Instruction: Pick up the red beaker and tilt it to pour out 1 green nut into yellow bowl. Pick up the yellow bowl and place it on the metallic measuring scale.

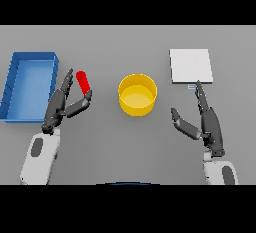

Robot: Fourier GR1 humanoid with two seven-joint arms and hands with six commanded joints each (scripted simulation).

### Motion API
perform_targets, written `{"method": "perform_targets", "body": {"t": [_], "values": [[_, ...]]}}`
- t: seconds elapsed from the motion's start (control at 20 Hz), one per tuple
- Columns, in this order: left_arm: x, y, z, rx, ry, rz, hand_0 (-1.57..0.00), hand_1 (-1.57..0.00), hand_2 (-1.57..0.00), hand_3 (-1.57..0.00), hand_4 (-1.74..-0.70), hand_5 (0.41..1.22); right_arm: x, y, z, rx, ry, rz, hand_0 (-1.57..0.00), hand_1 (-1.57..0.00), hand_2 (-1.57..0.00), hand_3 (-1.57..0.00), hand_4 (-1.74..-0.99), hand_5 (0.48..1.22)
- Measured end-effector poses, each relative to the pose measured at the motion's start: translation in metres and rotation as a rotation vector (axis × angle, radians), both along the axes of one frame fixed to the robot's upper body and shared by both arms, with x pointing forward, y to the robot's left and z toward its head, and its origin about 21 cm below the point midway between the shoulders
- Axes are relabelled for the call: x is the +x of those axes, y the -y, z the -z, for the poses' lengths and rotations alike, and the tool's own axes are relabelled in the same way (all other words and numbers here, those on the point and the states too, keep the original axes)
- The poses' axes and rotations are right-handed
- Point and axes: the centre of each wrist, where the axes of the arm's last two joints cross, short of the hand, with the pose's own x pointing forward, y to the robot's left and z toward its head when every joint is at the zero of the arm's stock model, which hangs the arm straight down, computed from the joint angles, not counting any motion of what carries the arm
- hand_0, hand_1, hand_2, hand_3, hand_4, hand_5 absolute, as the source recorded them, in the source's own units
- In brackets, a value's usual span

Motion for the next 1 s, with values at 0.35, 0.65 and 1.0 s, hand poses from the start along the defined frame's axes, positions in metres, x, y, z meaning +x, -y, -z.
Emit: {"method": "perform_targets", "body": {"t": [0.35, 0.65, 1.0], "values": [[0.027, 0.012, 0.006, 0.006, -0.013, 0.021, 0.00, 0.00, 0.00, 0.00, -1.30, 0.691, 0.000, 0.006, 0.000, -0.002, 0.010, -0.003, 0.00, 0.00, 0.00, 0.00, -1.272, 0.644], [0.049, 0.017, 0.005, 0.020, -0.032, 0.024, 0.00, 0.00, 0.00, 0.00, -1.29, 0.683, 0.001, 0.004, -0.002, 0.010, 0.004, 0.002, 0.00, 0.00, 0.00, 0.00, -1.265, 0.638], [0.062, 0.022, 0.010, -0.032, -0.008, 0.026, 0.00, -0.03, -0.07, -0.03, -1.38, 0.724, 0.002, 0.003, -0.004, 0.004, 0.002, 0.015, 0.00, 0.00, 0.00, 0.00, -1.259, 0.642]]}}
